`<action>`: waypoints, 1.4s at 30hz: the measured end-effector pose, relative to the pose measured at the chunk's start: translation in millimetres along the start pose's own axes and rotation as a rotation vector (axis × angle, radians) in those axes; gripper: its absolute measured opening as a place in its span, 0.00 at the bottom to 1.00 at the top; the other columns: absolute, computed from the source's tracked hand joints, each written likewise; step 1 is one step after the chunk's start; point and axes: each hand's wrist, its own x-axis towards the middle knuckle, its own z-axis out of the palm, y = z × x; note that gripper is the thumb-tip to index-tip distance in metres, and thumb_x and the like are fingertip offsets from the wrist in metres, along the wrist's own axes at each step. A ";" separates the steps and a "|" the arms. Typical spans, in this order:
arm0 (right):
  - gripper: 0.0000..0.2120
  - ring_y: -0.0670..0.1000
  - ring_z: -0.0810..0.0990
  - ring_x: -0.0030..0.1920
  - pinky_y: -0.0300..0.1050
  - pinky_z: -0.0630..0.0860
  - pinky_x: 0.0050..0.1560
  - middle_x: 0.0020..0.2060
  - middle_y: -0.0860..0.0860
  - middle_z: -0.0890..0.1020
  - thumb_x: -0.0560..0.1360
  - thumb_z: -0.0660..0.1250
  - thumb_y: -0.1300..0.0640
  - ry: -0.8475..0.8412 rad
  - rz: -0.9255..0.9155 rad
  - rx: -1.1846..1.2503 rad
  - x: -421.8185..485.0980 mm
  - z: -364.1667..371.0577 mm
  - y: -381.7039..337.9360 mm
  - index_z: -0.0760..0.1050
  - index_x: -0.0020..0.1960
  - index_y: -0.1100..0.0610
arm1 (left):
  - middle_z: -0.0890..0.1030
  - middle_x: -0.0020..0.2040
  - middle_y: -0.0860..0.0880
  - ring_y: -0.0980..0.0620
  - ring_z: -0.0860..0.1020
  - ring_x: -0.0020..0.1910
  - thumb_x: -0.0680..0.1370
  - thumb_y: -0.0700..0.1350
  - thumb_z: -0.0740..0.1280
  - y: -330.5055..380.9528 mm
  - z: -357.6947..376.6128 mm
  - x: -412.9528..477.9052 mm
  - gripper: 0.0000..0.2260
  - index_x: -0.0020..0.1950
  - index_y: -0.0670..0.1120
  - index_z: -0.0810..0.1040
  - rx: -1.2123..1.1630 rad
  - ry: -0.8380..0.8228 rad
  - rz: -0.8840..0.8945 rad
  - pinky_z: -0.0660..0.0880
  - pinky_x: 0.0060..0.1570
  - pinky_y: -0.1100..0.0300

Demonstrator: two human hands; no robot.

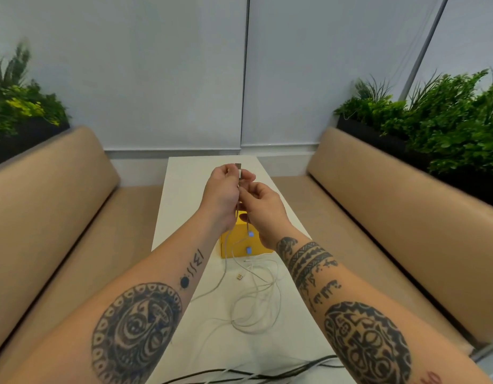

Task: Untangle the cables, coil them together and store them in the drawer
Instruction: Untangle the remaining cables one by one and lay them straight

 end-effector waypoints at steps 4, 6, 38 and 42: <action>0.12 0.47 0.77 0.33 0.42 0.70 0.37 0.36 0.48 0.78 0.84 0.58 0.49 -0.165 -0.023 -0.222 -6.4 -9.5 -5.0 0.76 0.54 0.54 | 0.81 0.45 0.50 0.51 0.83 0.52 0.86 0.48 0.56 13.5 2.1 4.2 0.10 0.65 0.48 0.70 -0.010 0.005 0.048 0.69 0.33 0.59; 0.14 0.50 0.75 0.33 0.42 0.70 0.38 0.31 0.48 0.73 0.85 0.55 0.50 -0.237 -0.010 -0.097 -7.1 -16.7 -7.9 0.76 0.50 0.54 | 0.80 0.40 0.52 0.53 0.82 0.52 0.86 0.46 0.56 22.2 4.1 7.1 0.11 0.68 0.49 0.68 -0.071 -0.024 0.069 0.68 0.37 0.57; 0.12 0.43 0.78 0.46 0.42 0.72 0.44 0.41 0.38 0.78 0.83 0.58 0.49 -0.333 -0.381 -1.036 13.9 -51.0 -77.4 0.78 0.46 0.46 | 0.77 0.40 0.53 0.49 0.77 0.40 0.84 0.49 0.56 37.0 -28.0 -14.5 0.13 0.46 0.52 0.78 1.156 -0.209 0.369 0.69 0.32 0.59; 0.15 0.38 0.71 0.38 0.36 0.65 0.38 0.36 0.39 0.73 0.84 0.56 0.50 -0.314 -0.363 -1.014 7.5 -65.1 -73.4 0.80 0.49 0.52 | 0.79 0.41 0.55 0.49 0.76 0.43 0.82 0.46 0.58 44.8 -46.9 -1.1 0.14 0.38 0.55 0.76 1.235 -0.053 0.443 0.70 0.38 0.58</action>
